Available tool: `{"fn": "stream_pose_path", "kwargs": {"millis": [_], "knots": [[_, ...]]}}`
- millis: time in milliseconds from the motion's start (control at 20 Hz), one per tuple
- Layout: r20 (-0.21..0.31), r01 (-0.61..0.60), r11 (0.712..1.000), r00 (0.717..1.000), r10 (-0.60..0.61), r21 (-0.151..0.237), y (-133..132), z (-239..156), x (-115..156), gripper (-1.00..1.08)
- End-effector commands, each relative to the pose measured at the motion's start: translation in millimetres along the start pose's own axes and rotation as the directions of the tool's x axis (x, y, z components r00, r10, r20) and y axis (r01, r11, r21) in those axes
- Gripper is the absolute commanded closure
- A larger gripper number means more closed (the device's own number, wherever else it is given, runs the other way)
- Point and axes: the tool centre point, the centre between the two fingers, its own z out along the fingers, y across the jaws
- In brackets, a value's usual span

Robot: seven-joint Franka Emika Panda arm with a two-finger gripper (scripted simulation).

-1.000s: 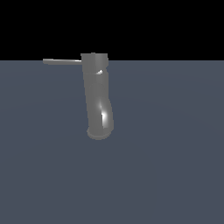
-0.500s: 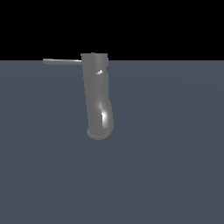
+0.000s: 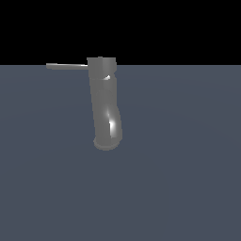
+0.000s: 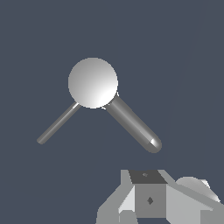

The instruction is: Turn on the faucet by rotating a designated handle.

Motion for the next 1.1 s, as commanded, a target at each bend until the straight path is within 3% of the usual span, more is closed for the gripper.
{"fn": "stream_pose_path", "kwargs": {"millis": [0, 500, 1050], "knots": [[0.001, -0.054, 0.999, 0.999, 0.054, 0.0, -12, 7, 5, 1.08], [-0.002, -0.263, 0.965, 0.965, 0.263, -0.003, -59, 39, 21, 1.08], [-0.02, -0.478, 0.878, 0.878, 0.478, -0.007, -111, 82, 32, 1.08]]}}
